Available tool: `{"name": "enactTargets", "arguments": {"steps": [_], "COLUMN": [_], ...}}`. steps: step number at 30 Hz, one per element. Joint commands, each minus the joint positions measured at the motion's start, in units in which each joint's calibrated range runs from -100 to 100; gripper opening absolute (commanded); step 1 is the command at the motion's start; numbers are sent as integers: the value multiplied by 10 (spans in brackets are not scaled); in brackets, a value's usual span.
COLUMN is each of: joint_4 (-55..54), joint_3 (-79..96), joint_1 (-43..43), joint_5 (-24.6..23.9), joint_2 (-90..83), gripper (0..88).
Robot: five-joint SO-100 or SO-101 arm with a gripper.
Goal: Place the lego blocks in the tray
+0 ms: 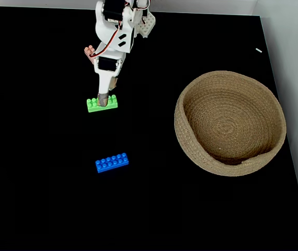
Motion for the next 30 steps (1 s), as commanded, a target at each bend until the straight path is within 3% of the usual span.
{"name": "enactTargets", "arguments": {"steps": [1, 12, 16, 19, 24, 30], "joint_4": [0, -41, -41, -41, -57, -70], "joint_3": [-33, -59, -74, -76, -77, -88], "joint_1": [27, 31, 18, 16, 20, 10], "joint_5": [11, 15, 42, 44, 31, 20], "joint_2": [9, 120, 148, 155, 154, 142], "gripper": [369, 367, 366, 278, 3, 0]}}
